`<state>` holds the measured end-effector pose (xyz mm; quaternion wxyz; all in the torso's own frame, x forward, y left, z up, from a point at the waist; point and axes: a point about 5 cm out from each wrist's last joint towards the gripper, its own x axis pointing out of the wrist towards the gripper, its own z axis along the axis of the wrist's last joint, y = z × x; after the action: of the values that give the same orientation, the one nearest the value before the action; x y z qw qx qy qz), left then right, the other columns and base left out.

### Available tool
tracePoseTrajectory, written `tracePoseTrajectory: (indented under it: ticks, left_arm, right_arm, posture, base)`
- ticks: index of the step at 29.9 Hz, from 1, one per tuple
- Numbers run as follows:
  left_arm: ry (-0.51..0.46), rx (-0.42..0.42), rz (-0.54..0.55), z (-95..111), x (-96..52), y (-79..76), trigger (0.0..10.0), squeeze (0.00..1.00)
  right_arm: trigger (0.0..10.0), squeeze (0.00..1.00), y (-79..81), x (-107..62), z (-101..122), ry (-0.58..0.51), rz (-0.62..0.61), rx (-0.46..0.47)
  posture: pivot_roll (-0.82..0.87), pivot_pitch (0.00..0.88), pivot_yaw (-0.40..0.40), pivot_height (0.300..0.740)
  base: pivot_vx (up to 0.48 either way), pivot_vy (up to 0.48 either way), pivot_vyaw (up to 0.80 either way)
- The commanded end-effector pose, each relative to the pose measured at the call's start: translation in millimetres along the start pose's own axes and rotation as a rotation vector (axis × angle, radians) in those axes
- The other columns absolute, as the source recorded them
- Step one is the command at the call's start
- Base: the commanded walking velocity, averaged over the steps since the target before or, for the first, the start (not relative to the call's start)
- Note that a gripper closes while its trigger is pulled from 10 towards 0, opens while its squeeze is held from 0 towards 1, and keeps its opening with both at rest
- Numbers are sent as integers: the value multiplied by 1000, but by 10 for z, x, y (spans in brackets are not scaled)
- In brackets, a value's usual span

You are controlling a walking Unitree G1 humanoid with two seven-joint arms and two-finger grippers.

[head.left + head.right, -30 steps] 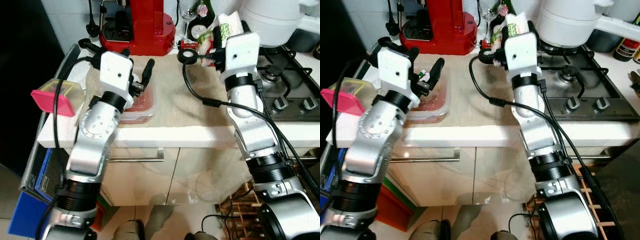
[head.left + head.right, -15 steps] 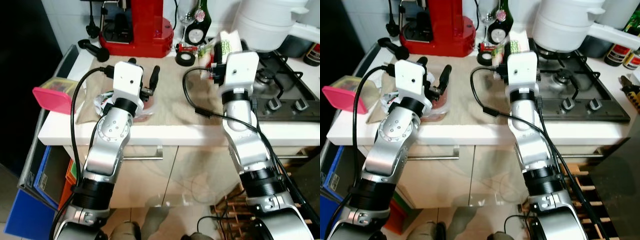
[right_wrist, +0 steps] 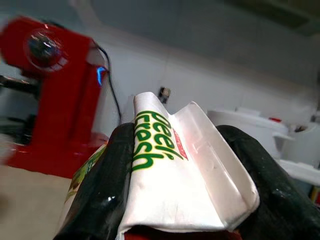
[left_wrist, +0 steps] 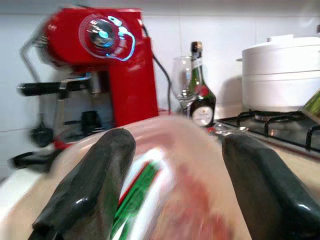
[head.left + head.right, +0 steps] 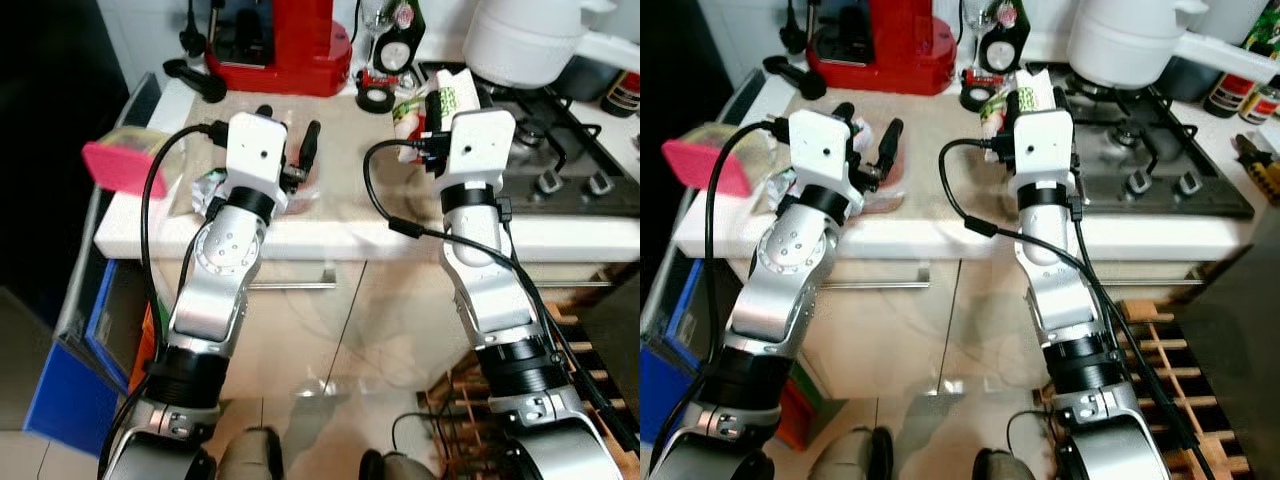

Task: Restocking fridge

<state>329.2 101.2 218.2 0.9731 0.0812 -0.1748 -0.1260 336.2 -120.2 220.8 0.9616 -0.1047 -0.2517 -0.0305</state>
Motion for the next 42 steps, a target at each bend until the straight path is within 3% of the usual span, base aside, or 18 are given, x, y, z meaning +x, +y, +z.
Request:
tracePoseTrajectory:
  ticks: [1, 9, 24, 42]
  left_arm:
    - [9, 2, 9, -22, -1, 13, 10000, 0]
    - [-4, 8, 1, -4, 4, 16, 10000, 0]
    - [-13, -7, -5, 18, -20, 21, 10000, 0]
    - [8, -30, 3, -39, -25, 57, 10000, 0]
  right_arm:
    - [0, 0, -46, 1, 0, -5, -12, 1]
    - [0, 0, -31, -7, -5, -6, -12, -3]
    - [0, 0, -82, -38, -50, 11, -35, -12]
    - [0, 0, -138, -107, -214, 99, -61, 25]
  posture:
    - [42, 9, -38, 740]
    - [42, 12, -34, 740]
    - [42, 14, -30, 740]
    - [52, 13, -26, 740]
  base:
    - [-307, 0, 0]
    - [-304, 0, 0]
    - [0, 0, 0]
    - [-320, 0, 0]
